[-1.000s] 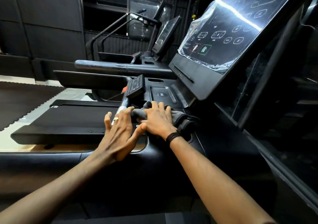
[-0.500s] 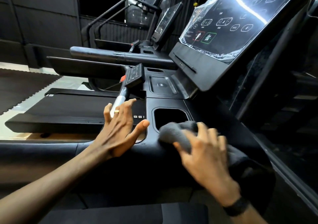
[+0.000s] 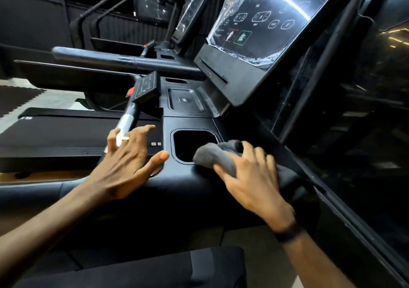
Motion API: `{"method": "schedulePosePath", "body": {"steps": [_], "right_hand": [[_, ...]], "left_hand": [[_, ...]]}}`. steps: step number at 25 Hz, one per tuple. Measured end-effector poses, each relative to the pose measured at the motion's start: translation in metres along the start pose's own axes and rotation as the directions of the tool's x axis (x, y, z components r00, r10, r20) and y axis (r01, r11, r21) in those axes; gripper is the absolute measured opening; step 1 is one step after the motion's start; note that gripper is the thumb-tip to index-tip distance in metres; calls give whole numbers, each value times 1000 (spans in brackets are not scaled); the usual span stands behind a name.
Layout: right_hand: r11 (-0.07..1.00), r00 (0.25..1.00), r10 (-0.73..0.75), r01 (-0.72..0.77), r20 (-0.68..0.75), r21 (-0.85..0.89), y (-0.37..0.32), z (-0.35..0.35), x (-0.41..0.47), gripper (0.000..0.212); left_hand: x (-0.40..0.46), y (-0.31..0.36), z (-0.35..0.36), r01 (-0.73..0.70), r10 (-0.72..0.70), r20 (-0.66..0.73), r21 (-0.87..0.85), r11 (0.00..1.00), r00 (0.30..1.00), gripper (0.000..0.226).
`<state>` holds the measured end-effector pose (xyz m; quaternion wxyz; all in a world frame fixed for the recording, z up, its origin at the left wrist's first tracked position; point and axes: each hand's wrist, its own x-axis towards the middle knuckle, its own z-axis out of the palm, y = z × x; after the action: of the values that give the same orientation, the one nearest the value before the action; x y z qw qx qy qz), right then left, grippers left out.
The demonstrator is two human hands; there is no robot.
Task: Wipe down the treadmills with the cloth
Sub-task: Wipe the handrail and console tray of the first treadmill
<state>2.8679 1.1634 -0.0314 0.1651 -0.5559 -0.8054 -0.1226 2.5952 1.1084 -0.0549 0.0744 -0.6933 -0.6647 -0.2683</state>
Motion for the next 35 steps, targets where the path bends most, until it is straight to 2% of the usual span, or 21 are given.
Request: {"method": "schedulePosePath", "body": {"steps": [2,4,6,8,11,14,16,21,23,25,28,30,32,35], "right_hand": [[996,997,75,-75,-4,39,33,-4,-13,55],[962,962,271,-271,20,-33,67,0,13,54],[921,923,383,-378,35,-95,76,6,53,56],[932,935,348,-338,68,-130,59,13,83,60],[975,984,173,-166,35,-149,18,17,75,56],[995,988,64,-74,-138,-68,9,13,4,52],[992,973,117,-122,-201,-12,32,14,-22,52],[900,910,412,-415,-55,-134,85,13,49,54],[906,920,391,-388,-17,-170,67,16,77,56],[947,963,270,-268,-15,-175,36,17,78,56],[995,992,56,-65,-110,-71,1,12,20,52],[1000,980,-20,23,-198,15,3,15,-36,52],[997,972,73,-66,-223,37,33,17,-46,50],[933,927,349,-358,-139,-43,47,14,3,50]], "left_hand": [[1,-1,2,-13,12,44,21,1000,999,98],[3,0,3,12,-13,86,17,1000,996,101],[5,0,3,24,-27,108,29,999,994,106],[5,0,4,13,-18,117,37,999,993,105],[5,-4,4,8,-9,123,11,1000,992,102],[3,-7,5,-2,-4,143,44,999,990,99],[2,-6,5,2,-11,163,55,998,987,98],[5,0,3,11,-22,205,54,998,978,105],[4,1,3,19,-28,207,48,999,978,105],[4,1,2,16,-24,203,39,999,979,104],[2,0,1,29,-38,194,47,998,980,100],[1,2,0,46,-54,189,45,998,980,100],[2,2,1,52,-60,191,45,998,980,101],[4,-1,5,63,-77,218,69,996,973,105]]}}
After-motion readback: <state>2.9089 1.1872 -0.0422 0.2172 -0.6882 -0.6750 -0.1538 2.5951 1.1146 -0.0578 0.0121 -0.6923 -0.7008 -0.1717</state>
